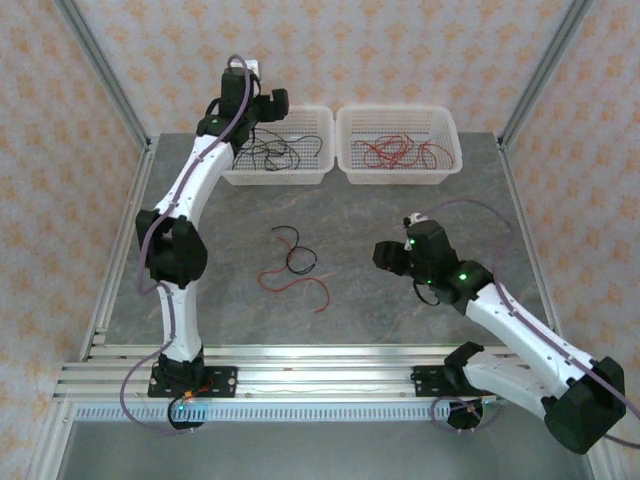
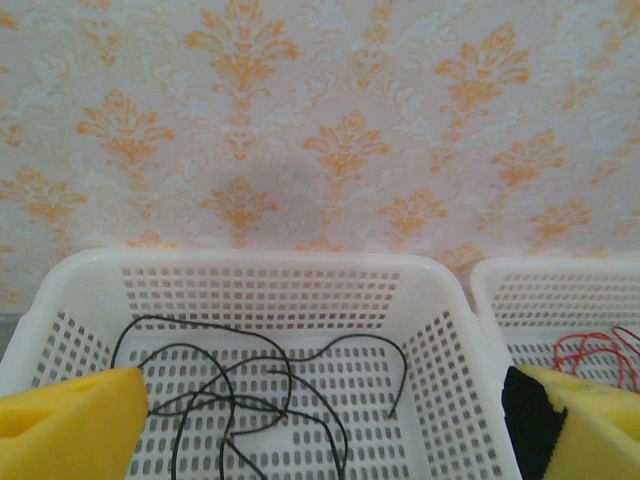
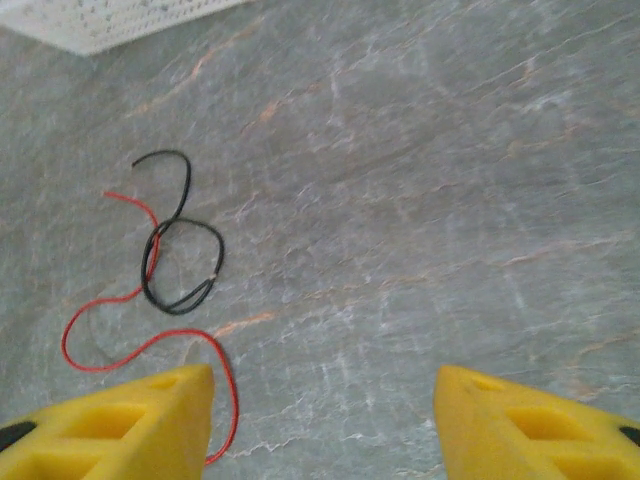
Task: Untangle the cables
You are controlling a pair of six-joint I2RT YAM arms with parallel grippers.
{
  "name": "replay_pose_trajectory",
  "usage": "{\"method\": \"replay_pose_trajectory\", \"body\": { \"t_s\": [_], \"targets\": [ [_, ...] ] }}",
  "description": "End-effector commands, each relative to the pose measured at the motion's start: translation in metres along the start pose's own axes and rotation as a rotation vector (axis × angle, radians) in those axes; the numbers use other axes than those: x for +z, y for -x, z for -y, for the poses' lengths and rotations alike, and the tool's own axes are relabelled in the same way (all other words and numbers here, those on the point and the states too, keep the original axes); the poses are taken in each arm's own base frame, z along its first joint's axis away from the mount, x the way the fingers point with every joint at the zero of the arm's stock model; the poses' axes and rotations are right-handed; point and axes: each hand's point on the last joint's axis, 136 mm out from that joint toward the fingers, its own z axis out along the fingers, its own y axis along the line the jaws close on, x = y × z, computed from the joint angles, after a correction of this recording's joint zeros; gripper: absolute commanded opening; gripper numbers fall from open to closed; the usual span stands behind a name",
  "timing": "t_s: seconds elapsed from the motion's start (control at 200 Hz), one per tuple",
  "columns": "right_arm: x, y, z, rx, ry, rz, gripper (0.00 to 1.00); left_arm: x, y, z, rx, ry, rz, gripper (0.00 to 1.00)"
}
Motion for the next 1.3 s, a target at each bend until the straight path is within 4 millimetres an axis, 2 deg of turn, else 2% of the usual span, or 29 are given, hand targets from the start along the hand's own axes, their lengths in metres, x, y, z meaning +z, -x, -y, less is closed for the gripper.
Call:
{"method": "replay_pose_trajectory", "body": {
  "t_s": [0.0,0.04,0.055,0.1,0.15,0.325,0.49,0.646,0.751,0.956,1.091,1.296],
  "targets": [
    [0.011,0.001,-0.013,-0.009,-0.001,0.014,0.59,-0.026,-0.004,0.005,-0.063,-0.042,-0.018,0.92],
    [0.016,-0.002,-0.020,-0.027,0.005,0.000,0.59,-0.031,-0.011,0.004,-0.080,-0.051,-0.027,0.91],
    [0.017,-0.003,-0.023,-0.033,0.007,-0.004,0.59,-0.042,-0.005,0.006,-0.088,-0.060,-0.012,0.91],
    [0.022,-0.008,-0.034,-0.059,0.017,-0.022,0.59,-0.056,-0.006,0.007,-0.113,-0.073,-0.003,0.90],
    [0.027,-0.012,-0.047,-0.088,0.028,-0.037,0.59,-0.067,-0.015,0.004,-0.137,-0.071,-0.008,0.90],
    [0.051,-0.036,-0.087,-0.182,0.061,-0.107,0.58,-0.096,-0.071,-0.009,-0.227,-0.050,-0.095,0.86],
    [0.074,-0.062,-0.106,-0.238,0.045,-0.173,0.56,-0.128,-0.121,-0.018,-0.255,-0.027,-0.140,0.85],
    [0.091,-0.085,-0.105,-0.264,-0.019,-0.227,0.53,-0.159,-0.150,-0.032,-0.272,0.011,-0.152,0.85],
    [0.100,-0.097,-0.097,-0.264,-0.079,-0.250,0.52,-0.175,-0.158,-0.042,-0.277,0.035,-0.144,0.84],
    [0.115,-0.117,-0.085,-0.260,-0.148,-0.288,0.47,-0.195,-0.163,-0.048,-0.276,0.045,-0.134,0.85],
    [0.125,-0.123,-0.075,-0.248,-0.200,-0.293,0.43,-0.201,-0.168,-0.050,-0.278,0.046,-0.134,0.85],
    [0.139,-0.134,-0.060,-0.252,-0.283,-0.314,0.37,-0.209,-0.164,-0.052,-0.271,0.050,-0.120,0.85]
  ]
}}
